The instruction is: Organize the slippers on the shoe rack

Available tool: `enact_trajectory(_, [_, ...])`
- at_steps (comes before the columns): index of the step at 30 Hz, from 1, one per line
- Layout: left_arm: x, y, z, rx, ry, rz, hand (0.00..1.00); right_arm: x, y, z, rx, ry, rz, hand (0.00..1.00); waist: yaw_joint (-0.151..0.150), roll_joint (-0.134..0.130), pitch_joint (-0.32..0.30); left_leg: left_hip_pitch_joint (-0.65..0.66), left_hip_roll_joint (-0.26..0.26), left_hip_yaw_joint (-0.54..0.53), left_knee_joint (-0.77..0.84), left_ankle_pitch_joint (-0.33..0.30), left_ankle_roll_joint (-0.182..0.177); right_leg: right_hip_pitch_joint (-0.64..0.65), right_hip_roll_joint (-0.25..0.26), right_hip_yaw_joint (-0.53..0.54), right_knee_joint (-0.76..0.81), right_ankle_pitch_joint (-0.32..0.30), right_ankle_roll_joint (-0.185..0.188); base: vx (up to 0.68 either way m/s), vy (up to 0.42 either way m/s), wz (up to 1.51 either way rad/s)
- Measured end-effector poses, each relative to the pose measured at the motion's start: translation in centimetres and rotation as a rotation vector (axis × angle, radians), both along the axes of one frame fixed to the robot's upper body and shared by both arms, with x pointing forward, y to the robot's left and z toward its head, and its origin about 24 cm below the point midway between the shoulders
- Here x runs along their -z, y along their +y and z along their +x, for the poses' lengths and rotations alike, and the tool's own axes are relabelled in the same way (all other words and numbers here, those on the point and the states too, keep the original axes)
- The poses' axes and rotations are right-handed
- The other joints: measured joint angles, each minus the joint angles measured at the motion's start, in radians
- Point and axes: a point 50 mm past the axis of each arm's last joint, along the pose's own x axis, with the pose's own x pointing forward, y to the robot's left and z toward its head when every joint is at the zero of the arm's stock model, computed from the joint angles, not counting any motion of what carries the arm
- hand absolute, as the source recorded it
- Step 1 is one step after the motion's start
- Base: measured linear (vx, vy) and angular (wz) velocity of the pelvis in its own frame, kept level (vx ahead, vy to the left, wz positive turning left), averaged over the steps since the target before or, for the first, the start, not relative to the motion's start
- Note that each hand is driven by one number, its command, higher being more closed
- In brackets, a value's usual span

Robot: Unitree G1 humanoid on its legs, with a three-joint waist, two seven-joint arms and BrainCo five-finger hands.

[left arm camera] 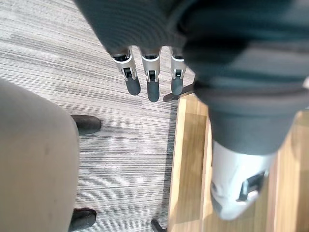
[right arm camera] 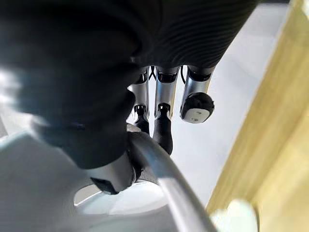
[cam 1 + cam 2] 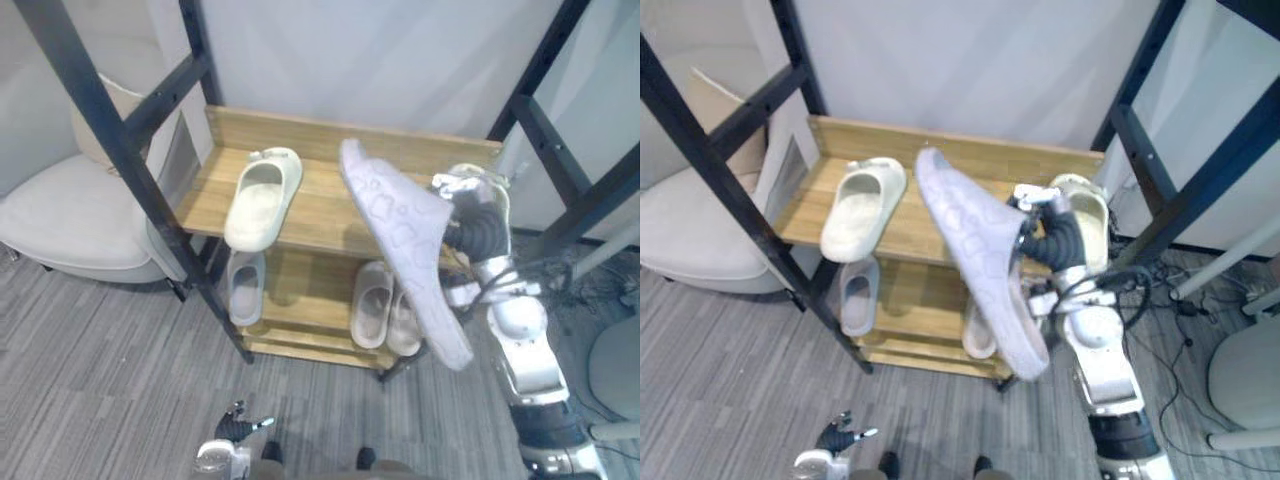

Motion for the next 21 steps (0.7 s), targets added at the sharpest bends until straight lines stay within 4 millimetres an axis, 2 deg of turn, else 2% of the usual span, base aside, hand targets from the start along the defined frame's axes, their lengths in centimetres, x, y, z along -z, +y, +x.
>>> enact_trajectory(4, [0.0, 0.1, -0.1, 0.002, 0.005, 0.003, 0.0, 2.3, 1.9, -1.0, -0.117, 0.098, -0.032, 1.0, -0.002, -0.004, 0.001, -0.001, -0.009, -0.021, 0.029, -0.003, -0.001, -0.011, -0.013, -0.017, 0.079, -0.045, -0.002, -0.02, -0.021, 0.17])
enact_trajectory(6, [-0.1, 0.3, 0.4, 0.006, -0.01, 0.009, 0.0, 2.8, 2.7, -1.3, -0.164, 0.121, -0.044, 1.0, 0.0, -0.009, 0.017, -0.046, -0.022, -0.035, 0.11, -0.035, -0.001, -0.046, -0.027, -0.022, 0.161, -0.084, -0.006, -0.08, -0.017, 0.26])
enact_trajectory(8, [-0.7, 0.6, 1.9, 0.018, -0.049, 0.022, 0.0, 3.1, 4.0, -1.4, -0.232, 0.132, -0.06, 1.0, 0.009, -0.01, 0.064, -0.156, -0.026, -0.035, 0.291, -0.104, -0.011, -0.128, -0.03, -0.015, 0.288, -0.132, -0.016, -0.18, -0.034, 0.12])
enact_trajectory(12, [-2.2, 1.1, 5.5, 0.045, -0.143, 0.049, 0.0, 4.1, 5.6, -0.4, -0.299, 0.173, -0.145, 1.0, 0.007, 0.003, 0.168, -0.372, -0.02, -0.054, 0.546, -0.19, -0.024, -0.319, -0.027, -0.015, 0.51, -0.212, -0.032, -0.33, -0.047, 0.13])
enact_trajectory(13, [-2.7, 1.3, 6.4, 0.049, -0.174, 0.06, 0.0, 4.1, 5.7, -0.1, -0.31, 0.171, -0.187, 1.0, 0.008, 0.01, 0.195, -0.437, -0.017, -0.059, 0.603, -0.205, -0.039, -0.383, -0.024, -0.014, 0.565, -0.227, -0.029, -0.29, -0.037, 0.05])
enact_trajectory(17, [-3.3, 2.3, 7.3, 0.033, -0.194, 0.11, 0.0, 3.2, 6.0, 1.0, -0.305, 0.129, -0.245, 1.0, 0.007, 0.021, 0.261, -0.585, -0.012, -0.059, 0.714, -0.218, -0.045, -0.534, -0.02, -0.001, 0.677, -0.237, -0.033, -0.2, -0.019, -0.04])
enact_trajectory(19, [-3.5, 2.6, 7.5, 0.005, -0.205, 0.111, 0.0, 2.5, 6.0, 2.0, -0.264, 0.092, -0.283, 1.0, 0.008, 0.023, 0.293, -0.673, -0.016, -0.061, 0.81, -0.246, -0.046, -0.62, -0.025, 0.009, 0.772, -0.267, -0.033, -0.16, -0.009, 0.06])
enact_trajectory(20, [-3.5, 2.5, 7.6, -0.013, -0.208, 0.107, 0.0, 1.6, 6.1, 2.8, -0.227, 0.051, -0.307, 1.0, 0.009, 0.031, 0.316, -0.755, -0.017, -0.071, 0.916, -0.278, -0.04, -0.691, -0.027, 0.012, 0.87, -0.302, -0.03, -0.13, 0.001, 0.13])
enact_trajectory(21, [-3.5, 2.4, 7.6, -0.017, -0.21, 0.108, 0.0, 1.3, 6.1, 2.9, -0.22, 0.04, -0.307, 1.0, 0.009, 0.032, 0.321, -0.773, -0.018, -0.075, 0.941, -0.286, -0.043, -0.707, -0.027, 0.011, 0.893, -0.312, -0.031, -0.12, 0.008, 0.15])
